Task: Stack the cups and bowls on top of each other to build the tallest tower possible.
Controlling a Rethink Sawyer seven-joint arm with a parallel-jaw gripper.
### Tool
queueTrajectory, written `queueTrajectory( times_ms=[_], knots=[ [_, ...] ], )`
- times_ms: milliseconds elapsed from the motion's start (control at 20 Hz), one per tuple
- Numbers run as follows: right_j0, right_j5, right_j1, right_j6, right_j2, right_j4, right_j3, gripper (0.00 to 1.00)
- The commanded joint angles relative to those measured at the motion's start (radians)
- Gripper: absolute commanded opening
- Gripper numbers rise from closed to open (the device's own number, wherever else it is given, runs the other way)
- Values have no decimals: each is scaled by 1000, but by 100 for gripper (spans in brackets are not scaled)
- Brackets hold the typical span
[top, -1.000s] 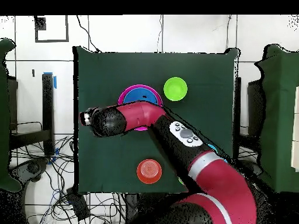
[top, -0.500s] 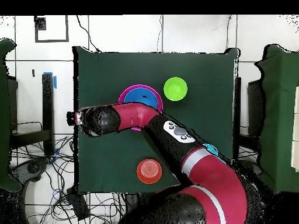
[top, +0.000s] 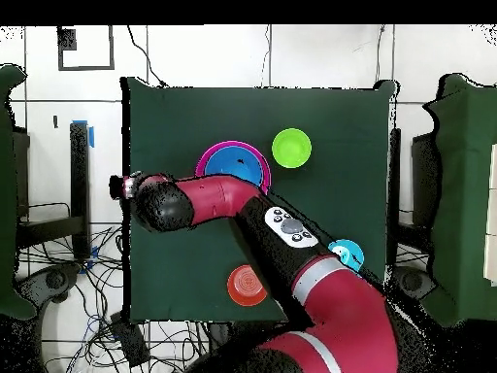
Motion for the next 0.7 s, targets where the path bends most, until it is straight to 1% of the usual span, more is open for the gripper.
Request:
queueTrajectory(
  times_ms=[50, 150, 250, 300, 500, 600, 700],
  knots=[
    [38, 32, -18, 170, -134, 20, 64, 100],
    [49, 44, -28, 126, -149, -13, 39, 100],
    [40, 26, -25, 82, -130, -53, 21, 100],
    [38, 7, -21, 82, -126, -58, 24, 100],
    [32, -92, 3, 104, -125, -73, 37, 100],
    [42, -136, -1, 137, -143, -64, 43, 100],
    [40, -168, -9, 190, -151, -29, 78, 100]
  ],
)
